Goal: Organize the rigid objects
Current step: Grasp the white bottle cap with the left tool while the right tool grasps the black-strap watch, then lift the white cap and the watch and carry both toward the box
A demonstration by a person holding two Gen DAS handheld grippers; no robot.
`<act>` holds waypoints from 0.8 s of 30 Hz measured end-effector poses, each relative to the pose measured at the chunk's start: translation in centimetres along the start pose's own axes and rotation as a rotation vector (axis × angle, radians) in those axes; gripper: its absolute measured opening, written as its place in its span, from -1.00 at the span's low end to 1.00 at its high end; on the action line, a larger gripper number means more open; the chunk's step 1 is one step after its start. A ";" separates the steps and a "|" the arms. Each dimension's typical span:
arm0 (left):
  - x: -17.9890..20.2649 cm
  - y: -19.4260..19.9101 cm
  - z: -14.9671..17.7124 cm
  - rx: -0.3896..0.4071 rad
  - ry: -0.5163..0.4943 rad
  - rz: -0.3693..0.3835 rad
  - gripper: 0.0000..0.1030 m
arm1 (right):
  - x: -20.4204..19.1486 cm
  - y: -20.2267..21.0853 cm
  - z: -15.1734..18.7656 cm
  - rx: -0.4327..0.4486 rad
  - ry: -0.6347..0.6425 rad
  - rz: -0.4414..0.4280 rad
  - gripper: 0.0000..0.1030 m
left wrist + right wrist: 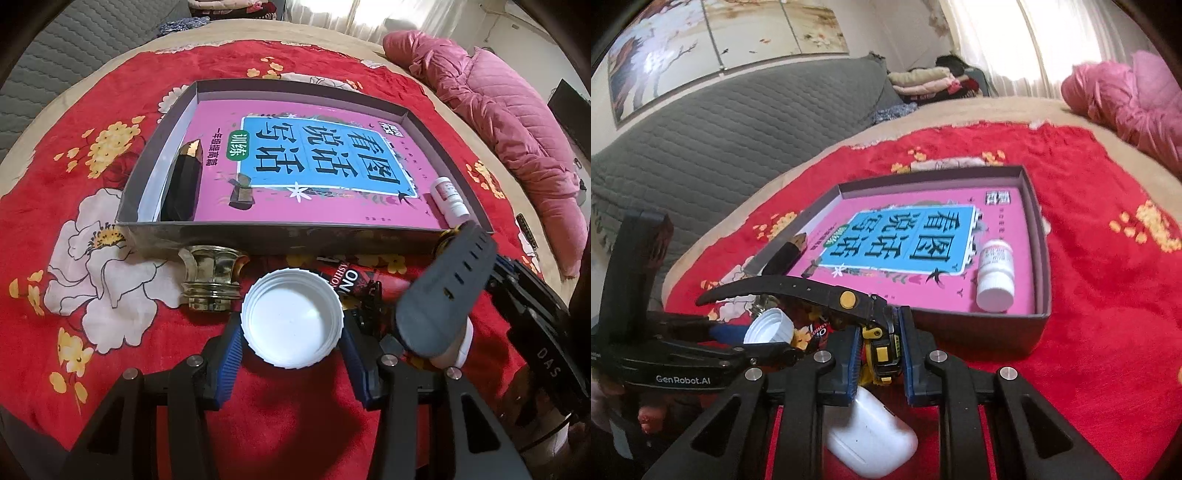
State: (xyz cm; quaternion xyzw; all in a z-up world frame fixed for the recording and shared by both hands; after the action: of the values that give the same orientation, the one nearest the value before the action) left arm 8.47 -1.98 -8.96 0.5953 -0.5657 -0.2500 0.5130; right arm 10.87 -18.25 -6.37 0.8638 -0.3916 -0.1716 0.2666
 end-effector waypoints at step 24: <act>0.2 2.4 0.4 0.015 -0.014 0.019 -0.03 | 0.8 3.3 0.7 0.031 -0.087 0.005 -0.64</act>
State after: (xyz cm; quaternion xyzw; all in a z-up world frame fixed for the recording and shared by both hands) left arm 7.16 -1.88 -6.95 0.5919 -0.5768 -0.2450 0.5069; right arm 9.10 -20.96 -5.00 0.8585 -0.4078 -0.2023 0.2361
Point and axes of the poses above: each gripper's, at about its wrist camera, not at the fingertips, and y roughly against the way its jaws point, x to its right, z to its underside, the point moved 5 cm from there along -y, roughly the way its jaws point, and after that the axes turned 15 degrees about y, right-handed, at the moved point
